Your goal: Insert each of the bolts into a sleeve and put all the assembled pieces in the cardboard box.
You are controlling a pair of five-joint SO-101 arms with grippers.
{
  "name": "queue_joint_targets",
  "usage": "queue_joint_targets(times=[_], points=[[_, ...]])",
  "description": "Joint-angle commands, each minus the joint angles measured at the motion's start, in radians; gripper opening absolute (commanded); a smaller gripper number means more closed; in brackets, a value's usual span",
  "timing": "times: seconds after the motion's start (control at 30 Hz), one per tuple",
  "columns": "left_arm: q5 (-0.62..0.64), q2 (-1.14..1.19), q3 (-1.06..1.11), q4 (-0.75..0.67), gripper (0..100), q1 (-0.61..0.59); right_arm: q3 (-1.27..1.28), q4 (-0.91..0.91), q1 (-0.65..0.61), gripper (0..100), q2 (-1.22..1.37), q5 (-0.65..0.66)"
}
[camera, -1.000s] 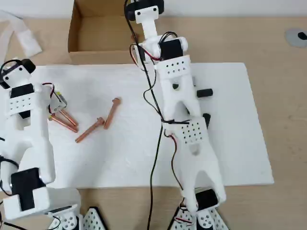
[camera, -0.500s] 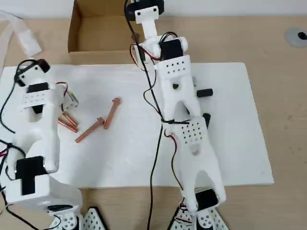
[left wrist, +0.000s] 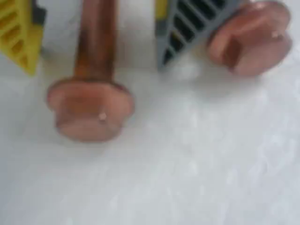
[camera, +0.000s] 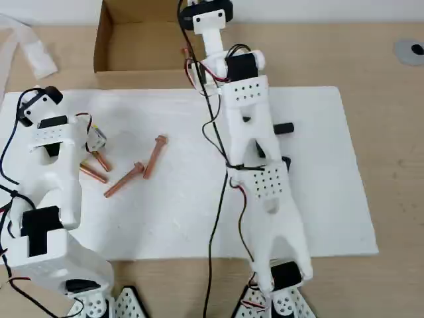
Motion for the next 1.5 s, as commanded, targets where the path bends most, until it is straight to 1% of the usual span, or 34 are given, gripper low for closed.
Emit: queue_joint_targets(times=[0.0,0.07,0.2,0.3,0.47,0.67,0.93,1.03,1.17,1.33,1.47], points=[[0.0,0.03,-0.052,-0.037,18,-0.002,-0.051,0.003,0.028,21.7,-0.09,0.006],[-0.003,0.044,-0.068,-0.021,16,0.0,-0.051,0.003,0.031,21.7,-0.09,0.005],[-0.003,0.079,-0.115,0.046,6,-0.003,-0.051,0.018,0.035,21.7,-0.093,0.006],[-0.003,0.117,-0.153,0.11,1,-0.003,-0.051,0.046,0.033,21.7,-0.094,0.006],[-0.003,0.171,-0.212,0.196,1,-0.003,-0.053,0.081,0.035,21.7,-0.094,0.006],[-0.006,0.171,-0.229,0.213,1,0.005,-0.053,0.081,0.039,21.7,-0.096,0.006],[-0.15,0.045,-0.416,0.416,1,0.037,-0.053,0.135,0.045,21.7,-0.12,0.002],[-0.235,-0.012,-0.474,0.468,1,0.044,-0.053,0.144,0.045,21.7,-0.148,0.002],[-0.321,-0.036,-0.482,0.488,1,0.057,-0.053,0.146,0.047,21.7,-0.177,0.002],[-0.351,-0.038,-0.428,0.488,1,0.058,-0.05,0.15,0.058,21.7,-0.197,0.002],[-0.453,-0.045,-0.422,0.512,1,0.078,-0.05,0.152,0.096,21.7,-0.2,0.0]])
